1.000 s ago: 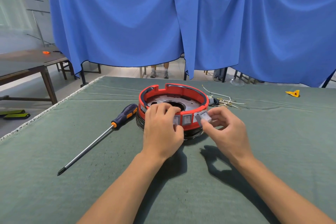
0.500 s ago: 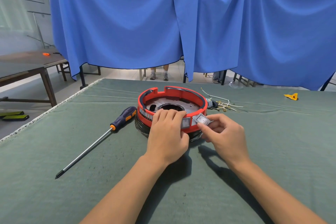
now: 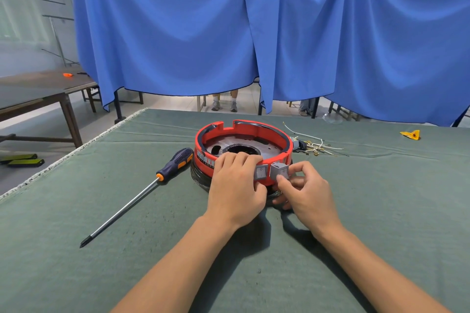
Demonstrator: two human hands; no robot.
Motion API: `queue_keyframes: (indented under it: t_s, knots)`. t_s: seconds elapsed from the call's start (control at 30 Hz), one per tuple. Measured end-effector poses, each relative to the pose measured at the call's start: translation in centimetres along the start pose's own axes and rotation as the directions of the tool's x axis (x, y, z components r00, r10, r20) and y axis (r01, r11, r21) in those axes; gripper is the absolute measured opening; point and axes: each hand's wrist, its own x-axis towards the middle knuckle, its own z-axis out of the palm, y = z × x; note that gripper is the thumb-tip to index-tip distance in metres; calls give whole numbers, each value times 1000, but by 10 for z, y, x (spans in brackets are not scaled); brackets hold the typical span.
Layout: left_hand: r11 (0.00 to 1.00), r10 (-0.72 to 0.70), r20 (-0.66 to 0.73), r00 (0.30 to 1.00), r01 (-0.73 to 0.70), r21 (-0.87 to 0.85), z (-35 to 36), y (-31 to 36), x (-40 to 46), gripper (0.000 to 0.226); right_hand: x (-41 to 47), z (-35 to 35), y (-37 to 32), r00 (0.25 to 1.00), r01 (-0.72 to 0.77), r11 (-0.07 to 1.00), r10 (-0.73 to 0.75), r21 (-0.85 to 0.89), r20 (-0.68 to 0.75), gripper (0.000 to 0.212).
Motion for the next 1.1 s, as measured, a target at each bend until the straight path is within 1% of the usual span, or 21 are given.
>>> queue_keyframes:
  t_s: [0.13, 0.27, 0.5, 0.63, 0.7, 0.77, 0.8, 0.87, 0.93, 0.97, 1.0, 1.03, 1.1]
  knots:
    - [1000, -6, -7, 1000, 6, -5, 0, 0, 1, 49, 2, -2, 2, 999, 19, 999, -19, -28, 26, 18]
    - [999, -22, -16, 1000, 21, -27, 0, -1, 1, 47, 3, -4, 6, 997, 56, 993, -51, -101, 50, 11]
    - [995, -63, -60, 996, 57, -83, 4, -2, 4, 41, 9, 3, 10, 996, 90, 978, -88, -190, 15, 15]
    - [994, -64, -95, 993, 54, -100, 7, -3, 8, 32, 11, 3, 12, 996, 87, 984, -83, -153, 32, 13]
    - [994, -66, -110, 992, 55, -94, 10, -2, 10, 34, 14, 0, 12, 995, 95, 989, -89, -117, 52, 9]
    - [995, -68, -118, 991, 60, -77, 13, -3, 11, 40, 16, -3, 12, 994, 99, 992, -95, -76, 60, 11]
    - [996, -70, -123, 990, 62, -69, 14, -3, 11, 41, 16, -2, 13, 994, 98, 992, -94, -76, 53, 13]
    - [996, -75, -137, 988, 68, -59, 15, -3, 13, 41, 17, -2, 14, 994, 108, 984, -111, -143, -14, 12]
    - [995, -84, -150, 985, 74, -72, 14, -1, 14, 41, 19, -4, 13, 977, 152, 958, -183, -243, -108, 12]
    - [993, -86, -158, 984, 73, -89, 14, -1, 15, 38, 22, -6, 11, 966, 188, 940, -230, -285, -120, 16]
    - [991, -87, -162, 983, 69, -111, 13, -2, 16, 34, 25, -7, 10, 962, 217, 925, -257, -311, -92, 22]
    - [989, -87, -162, 983, 66, -133, 13, -4, 16, 31, 28, -8, 9, 966, 236, 920, -258, -314, -31, 30]
    - [983, -94, -153, 984, 67, -174, 12, -8, 18, 27, 35, -7, 9, 965, 255, 926, -226, -277, 131, 42]
